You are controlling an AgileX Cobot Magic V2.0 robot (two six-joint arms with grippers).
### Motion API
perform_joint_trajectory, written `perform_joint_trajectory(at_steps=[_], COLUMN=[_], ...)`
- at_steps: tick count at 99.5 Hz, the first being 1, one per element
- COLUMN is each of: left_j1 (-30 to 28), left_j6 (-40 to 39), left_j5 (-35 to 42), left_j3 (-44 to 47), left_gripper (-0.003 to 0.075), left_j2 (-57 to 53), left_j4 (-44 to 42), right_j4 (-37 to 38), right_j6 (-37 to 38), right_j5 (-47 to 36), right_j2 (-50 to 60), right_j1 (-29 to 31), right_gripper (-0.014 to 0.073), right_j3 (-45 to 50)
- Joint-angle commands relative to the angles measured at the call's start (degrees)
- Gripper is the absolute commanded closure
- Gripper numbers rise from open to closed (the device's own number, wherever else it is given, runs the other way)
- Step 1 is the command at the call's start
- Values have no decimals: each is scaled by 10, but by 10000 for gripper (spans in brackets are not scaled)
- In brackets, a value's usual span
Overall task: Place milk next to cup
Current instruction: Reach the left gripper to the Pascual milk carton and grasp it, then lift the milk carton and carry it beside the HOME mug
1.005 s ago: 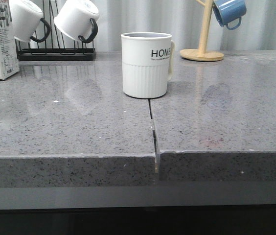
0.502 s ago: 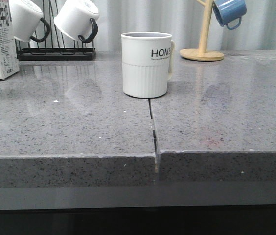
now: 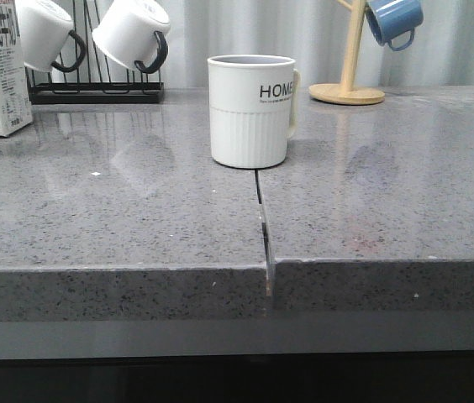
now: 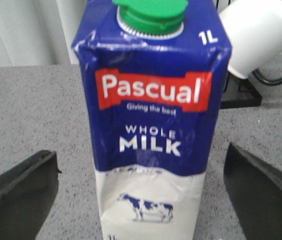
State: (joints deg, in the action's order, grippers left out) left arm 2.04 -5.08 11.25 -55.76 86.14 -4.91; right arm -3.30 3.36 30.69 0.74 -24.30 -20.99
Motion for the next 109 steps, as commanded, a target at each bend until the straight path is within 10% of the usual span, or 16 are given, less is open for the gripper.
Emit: perform_joint_trajectory(at_steps=[1,47,78,109], left_j1=[1,1,1,3], left_j6=[-4,-4,-4,-4], left_j5=[49,87,112,101], left_j3=[-32,-104,-105,-100], left_gripper=[102,113,514,530], left_j2=[-9,69,73,29], left_j4=[7,8,8,7], right_j4=[6,6,6,6], right_j6=[-4,-4,-4,-4], right_j5=[-43,-43,-43,-43], right_j2=[6,6,6,6], right_j1=[1,1,1,1], right_gripper=[664,664,664,664], right_j3=[-12,-12,-12,-12])
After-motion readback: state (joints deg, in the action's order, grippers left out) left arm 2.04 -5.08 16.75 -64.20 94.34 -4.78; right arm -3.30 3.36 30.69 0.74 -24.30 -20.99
